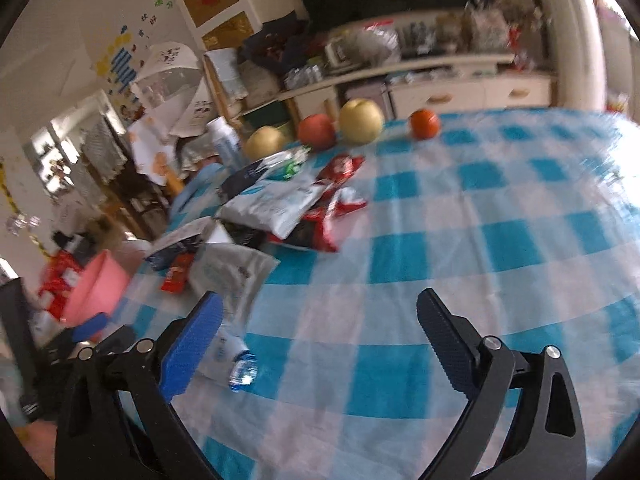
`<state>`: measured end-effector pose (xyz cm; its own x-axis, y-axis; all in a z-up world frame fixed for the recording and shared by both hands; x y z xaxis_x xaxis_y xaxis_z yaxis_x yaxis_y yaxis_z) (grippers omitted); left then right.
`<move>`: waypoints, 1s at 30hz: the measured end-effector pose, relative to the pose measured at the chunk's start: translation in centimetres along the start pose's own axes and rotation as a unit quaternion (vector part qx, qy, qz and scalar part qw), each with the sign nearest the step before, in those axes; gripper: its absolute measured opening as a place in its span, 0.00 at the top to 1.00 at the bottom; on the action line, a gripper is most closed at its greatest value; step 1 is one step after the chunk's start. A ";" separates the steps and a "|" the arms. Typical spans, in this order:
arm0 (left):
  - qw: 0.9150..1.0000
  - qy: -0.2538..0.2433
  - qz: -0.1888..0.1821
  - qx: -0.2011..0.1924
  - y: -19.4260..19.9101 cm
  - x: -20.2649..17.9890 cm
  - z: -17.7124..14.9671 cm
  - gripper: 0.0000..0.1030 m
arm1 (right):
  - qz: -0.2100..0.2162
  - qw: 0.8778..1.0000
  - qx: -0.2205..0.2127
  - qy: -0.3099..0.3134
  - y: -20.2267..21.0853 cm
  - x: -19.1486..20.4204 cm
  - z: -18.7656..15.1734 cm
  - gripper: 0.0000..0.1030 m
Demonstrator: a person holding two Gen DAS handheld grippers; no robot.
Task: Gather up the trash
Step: 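Grasp the red candy wrapper with the left tool while the right tool grasps the white MAGICDAY packet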
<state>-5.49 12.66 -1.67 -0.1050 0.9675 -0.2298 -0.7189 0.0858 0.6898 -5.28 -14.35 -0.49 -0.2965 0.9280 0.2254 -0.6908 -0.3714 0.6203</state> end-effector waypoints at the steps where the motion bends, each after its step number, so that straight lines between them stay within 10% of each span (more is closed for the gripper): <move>1: 1.000 0.005 0.004 0.001 -0.6 0.5 0.3 0.04 | 0.014 1.000 0.005 -0.002 -0.6 0.4 0.0 0.21; 14: 1.000 0.003 0.017 -0.002 -5.6 1.0 4.9 0.13 | 0.160 0.986 0.052 0.003 -4.7 6.0 -0.9 0.27; 18: 0.999 -0.007 0.034 0.027 -8.2 0.9 4.9 0.37 | 0.155 0.983 0.065 0.071 -4.8 8.1 -1.6 0.26; 30: 0.998 0.005 0.018 0.052 -10.4 0.5 4.5 0.45 | 0.127 0.965 0.120 0.198 -7.0 11.5 -4.7 0.26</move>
<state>5.03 13.32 -5.82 -0.1363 0.9683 -0.2093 -0.6391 0.0755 0.7654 -7.00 -1.20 -5.80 -0.6970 0.7074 0.1175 -0.4051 -0.5236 0.7495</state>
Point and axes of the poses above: each gripper's, at about its wrist camera, not at the fingertips, and y roughly against the way its jaws point, x to its left, z to its top, the point moved 10 cm from there along -y, roughly the way its jaws point, and after that the axes turned 14 degrees about y, right-handed, at the moved point
